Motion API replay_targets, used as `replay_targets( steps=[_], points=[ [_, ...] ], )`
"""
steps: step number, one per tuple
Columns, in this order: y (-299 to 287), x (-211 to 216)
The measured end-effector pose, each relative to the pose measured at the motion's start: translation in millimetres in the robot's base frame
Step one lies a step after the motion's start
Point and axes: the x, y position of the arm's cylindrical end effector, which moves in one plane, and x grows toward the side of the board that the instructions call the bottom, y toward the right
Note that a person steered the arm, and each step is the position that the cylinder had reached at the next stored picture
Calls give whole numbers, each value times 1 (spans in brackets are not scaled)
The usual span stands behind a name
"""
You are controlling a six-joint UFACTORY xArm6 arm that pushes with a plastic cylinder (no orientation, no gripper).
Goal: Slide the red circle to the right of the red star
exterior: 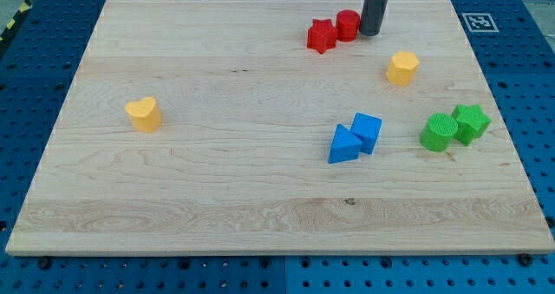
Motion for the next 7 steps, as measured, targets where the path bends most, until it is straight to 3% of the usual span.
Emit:
replay_targets(
  steps=[1,4,6,7],
  points=[
    [2,-29],
    [-35,-7],
    [-35,-6],
    [-13,-28]
  ],
)
